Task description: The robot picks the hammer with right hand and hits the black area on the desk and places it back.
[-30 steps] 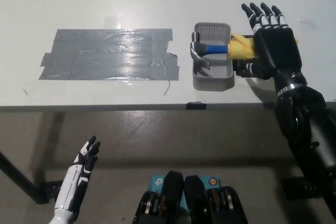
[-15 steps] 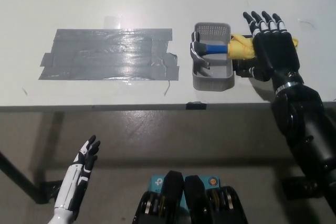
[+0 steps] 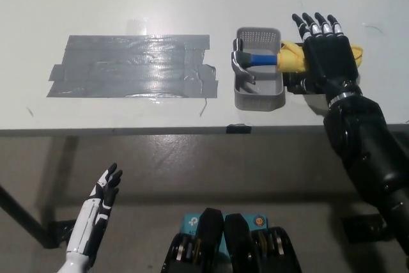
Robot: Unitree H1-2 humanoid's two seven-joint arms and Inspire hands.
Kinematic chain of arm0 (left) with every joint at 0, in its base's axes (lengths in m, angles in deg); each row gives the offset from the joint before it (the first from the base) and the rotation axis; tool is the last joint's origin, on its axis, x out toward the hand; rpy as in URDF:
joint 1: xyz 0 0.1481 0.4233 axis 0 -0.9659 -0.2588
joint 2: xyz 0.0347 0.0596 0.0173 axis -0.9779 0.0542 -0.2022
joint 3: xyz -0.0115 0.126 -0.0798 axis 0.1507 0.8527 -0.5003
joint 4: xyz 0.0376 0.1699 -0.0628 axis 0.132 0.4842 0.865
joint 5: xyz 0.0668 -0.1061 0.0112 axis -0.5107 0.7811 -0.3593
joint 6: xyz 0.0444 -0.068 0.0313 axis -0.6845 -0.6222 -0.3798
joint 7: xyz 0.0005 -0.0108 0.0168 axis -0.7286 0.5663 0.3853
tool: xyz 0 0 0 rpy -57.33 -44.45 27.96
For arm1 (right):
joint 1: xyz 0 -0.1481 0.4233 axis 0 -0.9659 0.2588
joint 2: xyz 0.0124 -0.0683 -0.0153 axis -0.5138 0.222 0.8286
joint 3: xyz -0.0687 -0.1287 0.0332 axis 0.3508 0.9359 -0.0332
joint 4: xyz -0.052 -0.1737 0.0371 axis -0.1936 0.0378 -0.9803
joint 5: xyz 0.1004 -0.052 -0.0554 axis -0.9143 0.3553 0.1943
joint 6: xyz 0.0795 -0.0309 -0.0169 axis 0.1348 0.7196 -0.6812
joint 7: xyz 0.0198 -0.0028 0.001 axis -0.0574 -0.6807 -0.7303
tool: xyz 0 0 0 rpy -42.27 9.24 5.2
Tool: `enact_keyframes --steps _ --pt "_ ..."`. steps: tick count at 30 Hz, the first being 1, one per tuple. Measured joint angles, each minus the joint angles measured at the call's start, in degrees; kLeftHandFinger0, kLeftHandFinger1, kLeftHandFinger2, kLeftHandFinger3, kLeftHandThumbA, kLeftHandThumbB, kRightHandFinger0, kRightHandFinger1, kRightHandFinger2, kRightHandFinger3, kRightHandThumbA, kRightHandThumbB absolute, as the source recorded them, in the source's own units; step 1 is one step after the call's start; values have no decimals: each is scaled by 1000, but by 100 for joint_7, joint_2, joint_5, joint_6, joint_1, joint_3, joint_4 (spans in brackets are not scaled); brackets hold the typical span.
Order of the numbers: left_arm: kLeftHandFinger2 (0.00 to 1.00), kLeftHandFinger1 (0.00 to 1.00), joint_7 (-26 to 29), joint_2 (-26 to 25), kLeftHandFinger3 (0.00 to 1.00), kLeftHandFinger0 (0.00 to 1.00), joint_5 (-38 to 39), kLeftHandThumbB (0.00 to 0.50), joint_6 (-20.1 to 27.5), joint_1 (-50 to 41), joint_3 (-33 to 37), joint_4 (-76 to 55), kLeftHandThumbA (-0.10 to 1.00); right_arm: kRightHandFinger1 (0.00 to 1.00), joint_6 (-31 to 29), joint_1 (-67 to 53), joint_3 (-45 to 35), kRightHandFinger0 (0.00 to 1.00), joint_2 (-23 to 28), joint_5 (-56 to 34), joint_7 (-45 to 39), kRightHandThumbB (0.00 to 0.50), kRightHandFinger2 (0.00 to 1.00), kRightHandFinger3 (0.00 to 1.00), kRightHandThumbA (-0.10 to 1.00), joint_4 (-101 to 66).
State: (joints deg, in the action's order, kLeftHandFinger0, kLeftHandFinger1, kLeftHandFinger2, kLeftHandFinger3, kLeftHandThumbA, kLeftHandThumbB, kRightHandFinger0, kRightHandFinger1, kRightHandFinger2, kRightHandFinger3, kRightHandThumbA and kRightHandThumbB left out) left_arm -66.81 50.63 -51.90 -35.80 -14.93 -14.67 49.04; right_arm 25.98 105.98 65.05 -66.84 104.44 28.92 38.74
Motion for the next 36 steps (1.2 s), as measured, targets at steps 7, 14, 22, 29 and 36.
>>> enact_keyframes --steps 7,14,22,29,36 --pt "1000 1000 1 0 1000 1000 -1 34 9 38 -2 0 1000 1000 -6 88 61 1000 -36 -64 84 391 1000 1000 1000 359" --pt "1000 1000 0 -1 1000 1000 -2 32 19 39 -5 0 1000 1000 -85 161 101 1000 -78 -172 323 374 1000 1000 804 723" --pt "1000 1000 0 2 1000 1000 -1 37 14 50 -5 2 1000 360 -293 221 116 0 -196 -202 1126 202 755 737 -100 1261" --pt "1000 1000 0 1 1000 1000 -1 23 14 57 -5 2 1000 266 -683 222 257 0 -204 -204 1871 224 671 573 -100 1761" --pt "1000 1000 0 -2 1000 1000 -2 16 15 114 -6 -1 1000 330 -1026 231 359 0 -201 -218 2493 189 760 654 -100 2009"
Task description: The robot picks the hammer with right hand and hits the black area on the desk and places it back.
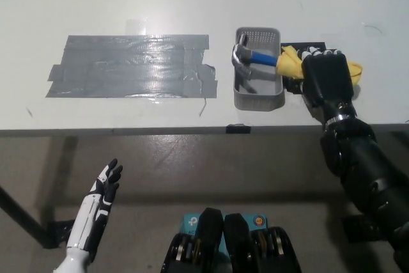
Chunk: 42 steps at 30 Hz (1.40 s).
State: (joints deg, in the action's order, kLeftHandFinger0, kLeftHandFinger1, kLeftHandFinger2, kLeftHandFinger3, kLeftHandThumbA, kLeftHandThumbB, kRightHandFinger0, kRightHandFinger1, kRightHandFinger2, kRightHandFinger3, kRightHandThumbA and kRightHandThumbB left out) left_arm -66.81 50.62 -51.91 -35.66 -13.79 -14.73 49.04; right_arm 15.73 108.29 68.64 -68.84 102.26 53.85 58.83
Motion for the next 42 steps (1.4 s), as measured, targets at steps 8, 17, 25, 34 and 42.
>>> enact_keyframes --steps 8,17,25,34,42 --pt "1000 1000 0 -24 1000 1000 0 7 5 58 -6 -2 1000 249 -480 1 -552 0 -1 -652 -345 167 654 729 -100 -761" --pt "1000 1000 0 -23 1000 1000 0 0 0 57 -5 3 1000 421 -286 0 -1184 6 40 -1526 -1567 147 802 819 -100 -1485" --pt "1000 1000 0 -22 1000 1000 0 0 -3 58 -5 7 1000 649 164 0 -1430 190 252 -2095 -2660 147 929 971 -100 -1608" --pt "1000 1000 -1 -22 1000 1000 1 0 -11 58 -5 10 1000 616 651 0 -1415 161 759 -2450 -3935 130 933 1000 -100 -1666" --pt "1000 1000 -2 -22 1000 1000 1 4 -38 59 -6 27 1000 486 1049 0 -1342 5 1337 -2629 -5070 119 882 930 -100 -1700"
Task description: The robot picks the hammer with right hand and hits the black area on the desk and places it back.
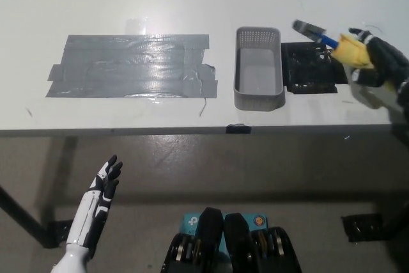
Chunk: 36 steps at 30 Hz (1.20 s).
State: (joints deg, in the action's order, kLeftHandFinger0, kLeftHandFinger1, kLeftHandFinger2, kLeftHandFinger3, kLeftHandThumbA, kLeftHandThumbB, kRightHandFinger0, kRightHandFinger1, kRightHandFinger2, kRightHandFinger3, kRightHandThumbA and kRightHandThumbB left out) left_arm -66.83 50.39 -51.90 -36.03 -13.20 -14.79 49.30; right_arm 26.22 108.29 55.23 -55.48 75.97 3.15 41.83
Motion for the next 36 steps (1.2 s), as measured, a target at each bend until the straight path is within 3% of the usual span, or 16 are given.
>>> enact_keyframes --steps 3,7,12,15,17,19,21,25,30,31,32,33,35,36 --pt "1000 1000 0 0 1000 1000 0 0 -1 0 0 20 1000 416 142 0 7 0 159 -57 -354 114 834 846 -100 -19" --pt "1000 1000 0 0 1000 1000 0 2 -3 -1 -1 69 1000 430 398 2 24 0 423 -149 -940 148 825 815 -100 -71" --pt "1000 1000 0 -1 1000 1000 0 0 -3 0 -2 100 1000 458 680 95 55 0 682 -271 -1661 131 855 887 -100 -198" --pt "1000 1000 0 -1 1000 1000 0 0 -3 3 -2 105 1000 433 820 285 86 0 796 -316 -2059 143 817 846 -100 -230" --pt "1000 1000 0 -1 1000 1000 0 1 -3 6 -3 105 1000 425 904 450 133 0 864 -340 -2315 140 814 887 -100 -273" --pt "1000 1000 0 -1 1000 1000 0 0 -3 12 -4 104 1000 496 954 617 200 15 925 -361 -2541 153 880 937 -100 -322" --pt "1000 1000 0 -3 1000 1000 -1 0 -3 17 -6 104 1000 494 1001 820 308 0 987 -370 -2770 150 860 834 -100 -402" --pt "1000 1000 -1 -31 1000 1000 -2 0 -2 58 -9 100 1000 495 1069 1254 493 0 1103 -385 -3244 146 844 761 -100 -610" --pt "1000 1000 0 -77 1000 1000 -5 10 2 127 -28 60 1000 523 1216 1678 577 1 1164 -450 -3664 137 901 842 -100 -1003" --pt "1000 1000 0 -77 1000 1000 -7 17 3 139 -28 56 1000 609 1231 1727 593 32 1164 -469 -3719 134 958 948 -100 -1032" --pt "1000 1000 -1 -77 1000 1000 -10 23 3 148 -29 48 1000 606 1218 1776 659 37 1164 -472 -3770 123 944 991 -100 -1053" --pt "1000 1000 0 -77 1000 1000 -11 26 3 148 -30 41 1000 612 1191 1795 733 38 1168 -469 -3790 110 957 992 -100 -1063" --pt "1000 1000 -1 -78 1000 1000 -12 29 3 149 -35 36 1000 747 1110 1797 927 110 1170 -454 -3849 110 1000 1000 -100 -1042" --pt "1000 1000 -1 -79 1000 1000 -12 29 3 150 -37 36 1000 768 1098 1796 1008 157 1165 -448 -3882 119 1000 1000 -100 -1001"
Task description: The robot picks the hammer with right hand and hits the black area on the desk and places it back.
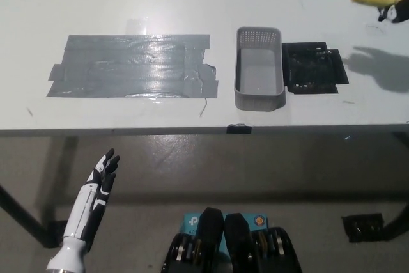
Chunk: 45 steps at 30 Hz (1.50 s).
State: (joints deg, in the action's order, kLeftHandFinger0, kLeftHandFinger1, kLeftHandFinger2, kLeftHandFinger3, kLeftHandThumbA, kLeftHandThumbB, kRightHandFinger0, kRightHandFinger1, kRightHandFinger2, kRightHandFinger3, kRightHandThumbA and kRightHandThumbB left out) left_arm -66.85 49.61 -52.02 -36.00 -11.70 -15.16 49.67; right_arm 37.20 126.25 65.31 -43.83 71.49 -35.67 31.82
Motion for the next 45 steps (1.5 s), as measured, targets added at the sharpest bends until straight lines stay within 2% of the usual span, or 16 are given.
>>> enact_keyframes --steps 1,4,7,9,12,14,23,26,31,34,35,36,37,40,43,45 --pt "1000 1000 0 0 1000 1000 0 29 0 3 -1 0 1000 778 -2 -4 71 184 -5 5 -25 134 1000 1000 -100 43" --pt "1000 1000 0 0 1000 1000 -2 26 0 9 -7 0 1000 562 10 -4 241 39 -7 17 -119 148 922 1000 -100 123" --pt "1000 1000 0 -1 1000 1000 -3 40 -1 21 -9 -2 1000 547 28 -5 305 0 -8 19 -182 125 895 1000 -100 172" --pt "997 1000 0 0 1000 1000 -5 40 -1 21 -9 -4 1000 505 35 -4 336 0 -5 32 -205 125 849 922 -100 219" --pt "994 1000 0 -1 1000 1000 -8 40 0 21 -15 -3 1000 419 30 -10 460 0 2 95 -218 132 785 672 -100 232" --pt "988 1000 0 -1 1000 1000 -8 34 -1 21 -18 -3 1000 421 25 -15 515 0 5 127 -220 123 793 645 -100 237" --pt "1000 1000 0 -1 1000 1000 -22 49 -2 21 -24 -4 1000 356 -62 -25 652 0 31 231 -239 115 769 700 -100 260" --pt "1000 1000 0 -1 1000 1000 -30 41 -2 21 -24 -6 1000 369 -63 -24 655 0 32 232 -247 124 776 697 -100 261" --pt "1000 1000 -1 -1 1000 1000 -33 47 -4 21 -25 -17 1000 560 -59 -18 650 0 35 229 -291 115 923 1000 -100 254" --pt "1000 1000 -1 -1 1000 1000 -36 43 -5 26 -25 -63 1000 606 -64 1 620 35 60 220 -344 108 993 1000 -100 244" --pt "1000 1000 -1 -1 1000 1000 -36 42 -5 28 -27 -63 1000 712 -57 14 586 167 68 211 -355 112 1000 1000 -100 245" --pt "1000 1000 -1 -1 1000 1000 -37 43 -5 28 -30 -63 1000 767 -54 47 549 215 80 205 -363 105 1000 1000 -100 253" --pt "1000 1000 -1 -1 1000 1000 -38 43 -5 28 -32 -63 1000 794 -56 86 526 223 93 201 -367 123 1000 921 -100 269" --pt "1000 1000 -1 0 1000 1000 -38 37 -5 29 -33 -63 1000 537 -33 291 282 3 110 144 -373 165 904 610 -100 472" --pt "1000 1000 -1 -1 1000 1000 -38 32 -5 29 -33 -63 1000 588 -9 553 -3 24 138 71 -370 158 971 625 -100 836" --pt "1000 1000 -2 -2 1000 1000 -39 35 -5 29 -35 -65 1000 604 -10 728 -149 48 176 43 -361 191 976 622 -100 1086"
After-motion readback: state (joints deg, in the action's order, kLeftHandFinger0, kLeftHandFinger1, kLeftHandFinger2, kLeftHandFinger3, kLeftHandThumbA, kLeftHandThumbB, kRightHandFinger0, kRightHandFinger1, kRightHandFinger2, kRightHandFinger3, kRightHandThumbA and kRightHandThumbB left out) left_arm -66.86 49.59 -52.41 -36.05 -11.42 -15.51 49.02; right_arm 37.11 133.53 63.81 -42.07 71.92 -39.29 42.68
